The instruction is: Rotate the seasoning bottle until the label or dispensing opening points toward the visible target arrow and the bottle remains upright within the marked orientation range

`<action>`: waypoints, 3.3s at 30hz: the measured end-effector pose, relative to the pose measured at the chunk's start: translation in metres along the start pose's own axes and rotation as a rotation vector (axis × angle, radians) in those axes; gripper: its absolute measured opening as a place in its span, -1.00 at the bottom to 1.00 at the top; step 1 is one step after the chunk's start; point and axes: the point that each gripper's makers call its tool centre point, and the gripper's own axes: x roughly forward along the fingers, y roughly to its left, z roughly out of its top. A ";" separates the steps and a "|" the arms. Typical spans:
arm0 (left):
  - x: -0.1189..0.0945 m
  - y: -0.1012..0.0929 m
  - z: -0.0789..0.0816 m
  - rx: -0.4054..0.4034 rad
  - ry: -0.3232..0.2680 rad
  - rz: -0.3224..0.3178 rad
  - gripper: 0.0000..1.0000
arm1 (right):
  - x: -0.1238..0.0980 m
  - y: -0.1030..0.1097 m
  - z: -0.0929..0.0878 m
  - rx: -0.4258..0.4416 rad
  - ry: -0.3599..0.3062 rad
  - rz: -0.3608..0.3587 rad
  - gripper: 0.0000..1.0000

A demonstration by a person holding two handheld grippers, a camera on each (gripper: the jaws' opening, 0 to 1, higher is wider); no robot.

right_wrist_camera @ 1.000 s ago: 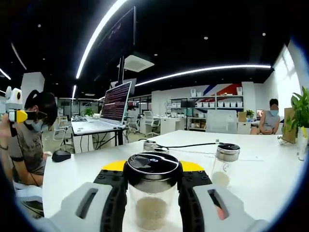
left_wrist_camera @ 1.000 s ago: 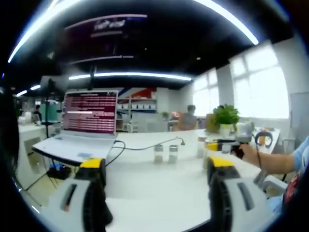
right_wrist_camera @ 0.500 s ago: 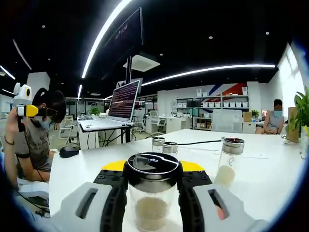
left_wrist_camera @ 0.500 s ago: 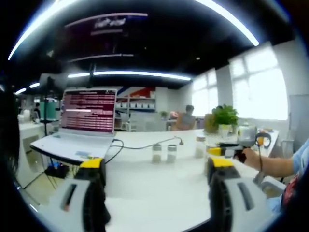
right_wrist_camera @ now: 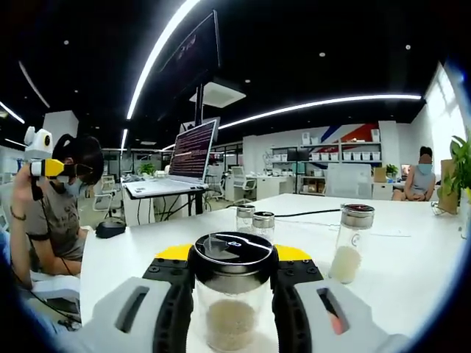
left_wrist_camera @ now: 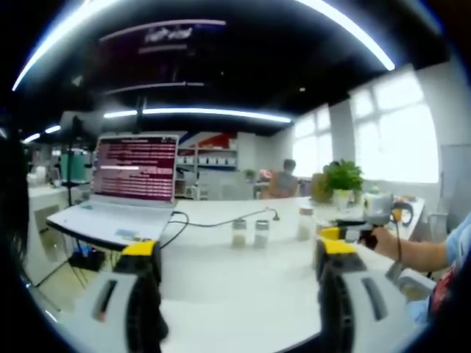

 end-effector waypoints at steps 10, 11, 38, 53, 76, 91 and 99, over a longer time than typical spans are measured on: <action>0.001 -0.002 -0.002 0.003 0.004 -0.009 0.83 | 0.003 0.005 -0.003 -0.045 0.004 0.030 -0.20; 0.002 -0.002 -0.002 0.003 0.005 -0.010 0.83 | 0.004 0.005 -0.003 -0.042 0.002 0.035 -0.20; 0.008 -0.008 -0.008 0.004 0.024 -0.028 0.83 | 0.011 0.004 -0.001 0.028 0.037 0.250 0.19; 0.009 -0.012 -0.010 -0.012 0.027 -0.048 0.83 | 0.007 0.015 0.007 0.030 -0.039 0.289 -0.17; 0.010 -0.015 -0.008 -0.058 0.007 -0.067 0.83 | 0.006 0.014 0.007 0.034 -0.064 0.218 -0.17; 0.010 -0.010 -0.008 -0.063 0.012 -0.057 0.82 | 0.007 0.012 0.006 0.027 -0.044 0.142 -0.17; 0.010 -0.008 -0.008 -0.064 0.013 -0.052 0.81 | 0.009 0.009 0.007 0.023 -0.040 0.106 -0.17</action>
